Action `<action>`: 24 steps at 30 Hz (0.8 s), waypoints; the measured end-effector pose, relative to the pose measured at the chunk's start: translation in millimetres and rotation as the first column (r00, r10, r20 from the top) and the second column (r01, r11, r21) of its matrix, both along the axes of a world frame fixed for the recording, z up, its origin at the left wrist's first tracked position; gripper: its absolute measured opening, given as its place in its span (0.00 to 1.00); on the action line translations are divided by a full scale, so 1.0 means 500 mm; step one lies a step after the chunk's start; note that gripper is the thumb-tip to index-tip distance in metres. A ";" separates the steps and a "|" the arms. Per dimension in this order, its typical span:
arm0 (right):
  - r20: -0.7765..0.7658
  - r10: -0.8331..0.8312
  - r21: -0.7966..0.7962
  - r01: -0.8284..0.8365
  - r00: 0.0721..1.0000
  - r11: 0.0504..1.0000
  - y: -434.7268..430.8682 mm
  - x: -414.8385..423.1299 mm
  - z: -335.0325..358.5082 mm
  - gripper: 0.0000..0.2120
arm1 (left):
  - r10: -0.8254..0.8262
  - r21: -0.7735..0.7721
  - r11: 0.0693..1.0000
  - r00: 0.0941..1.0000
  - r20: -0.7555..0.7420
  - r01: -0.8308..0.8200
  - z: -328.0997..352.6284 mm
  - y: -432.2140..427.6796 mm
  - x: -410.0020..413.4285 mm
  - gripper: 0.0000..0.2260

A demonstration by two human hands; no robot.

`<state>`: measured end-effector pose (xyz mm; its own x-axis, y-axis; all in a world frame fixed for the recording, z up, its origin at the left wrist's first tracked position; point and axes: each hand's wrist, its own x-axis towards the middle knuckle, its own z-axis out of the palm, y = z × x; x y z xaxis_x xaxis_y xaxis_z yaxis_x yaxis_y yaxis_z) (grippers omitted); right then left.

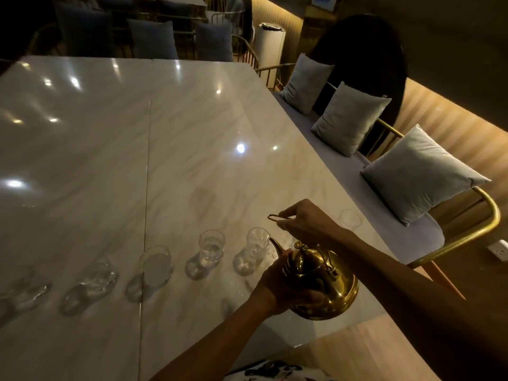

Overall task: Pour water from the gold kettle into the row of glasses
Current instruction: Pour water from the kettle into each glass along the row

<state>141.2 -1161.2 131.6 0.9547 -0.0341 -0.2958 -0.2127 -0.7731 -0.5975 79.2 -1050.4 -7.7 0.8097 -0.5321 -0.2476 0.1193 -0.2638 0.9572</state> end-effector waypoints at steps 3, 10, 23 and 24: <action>-0.054 0.044 0.009 -0.044 0.998 0.999 -0.005 0.015 -0.005 0.14 | 0.070 0.015 0.997 0.997 -0.032 -0.070 -0.004 -0.016 -0.008 0.48; -0.124 0.099 0.048 -0.094 0.987 0.994 -0.004 0.041 -0.017 0.11 | 0.103 -0.040 0.994 0.993 -0.062 -0.106 0.016 -0.025 -0.006 0.40; -0.174 0.145 0.027 -0.142 0.974 0.989 -0.010 0.079 -0.025 0.14 | 0.107 -0.061 0.992 0.991 -0.079 -0.112 0.032 -0.038 0.005 0.31; -0.175 0.146 0.023 -0.144 0.974 0.989 -0.011 0.081 -0.026 0.14 | 0.104 -0.059 0.992 0.992 -0.071 -0.108 0.037 -0.040 0.004 0.31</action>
